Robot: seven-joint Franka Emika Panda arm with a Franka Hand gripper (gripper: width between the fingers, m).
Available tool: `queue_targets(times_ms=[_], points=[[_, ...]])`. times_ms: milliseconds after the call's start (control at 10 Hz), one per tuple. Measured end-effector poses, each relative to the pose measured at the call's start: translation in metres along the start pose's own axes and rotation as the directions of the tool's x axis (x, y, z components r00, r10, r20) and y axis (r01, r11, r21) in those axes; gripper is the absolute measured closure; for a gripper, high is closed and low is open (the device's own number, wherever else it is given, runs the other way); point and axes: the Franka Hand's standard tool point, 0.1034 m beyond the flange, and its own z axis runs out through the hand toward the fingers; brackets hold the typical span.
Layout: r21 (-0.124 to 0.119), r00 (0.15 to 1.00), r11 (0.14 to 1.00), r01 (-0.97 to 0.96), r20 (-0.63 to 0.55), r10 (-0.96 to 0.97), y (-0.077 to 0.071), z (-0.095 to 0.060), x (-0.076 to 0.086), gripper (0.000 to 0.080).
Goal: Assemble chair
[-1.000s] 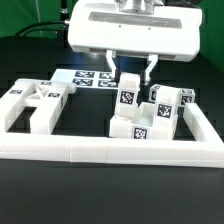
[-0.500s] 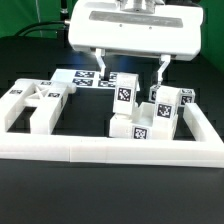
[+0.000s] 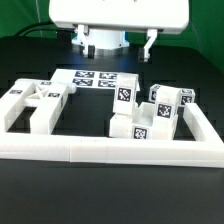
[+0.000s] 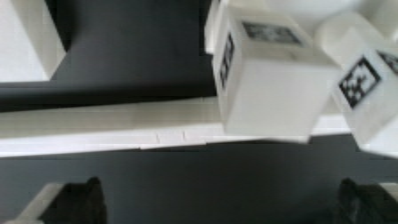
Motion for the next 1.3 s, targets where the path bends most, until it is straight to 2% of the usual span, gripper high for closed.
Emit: queue_targets(times_ms=[200, 300, 400, 500, 800, 1100, 1300], points=[[0.003, 1.000, 1.000, 0.000, 0.031, 0.000, -0.001, 0.002, -0.004, 0.0151], [0.011, 0.997, 1.000, -0.002, 0.081, 0.001, -0.003, 0.004, -0.007, 0.0151], [0.025, 0.983, 1.000, -0.009, 0.184, 0.004, -0.006, 0.007, -0.011, 0.0151], [0.032, 0.975, 0.999, -0.013, 0.223, 0.006, -0.006, 0.008, -0.008, 0.0151], [0.054, 0.929, 0.998, -0.019, 0.370, -0.003, -0.012, 0.008, -0.012, 0.0151], [0.051, 0.930, 0.999, -0.017, 0.366, -0.003, -0.011, 0.011, -0.011, 0.0151], [0.046, 0.934, 0.999, -0.012, 0.357, -0.005, -0.012, 0.022, -0.010, 0.0151]])
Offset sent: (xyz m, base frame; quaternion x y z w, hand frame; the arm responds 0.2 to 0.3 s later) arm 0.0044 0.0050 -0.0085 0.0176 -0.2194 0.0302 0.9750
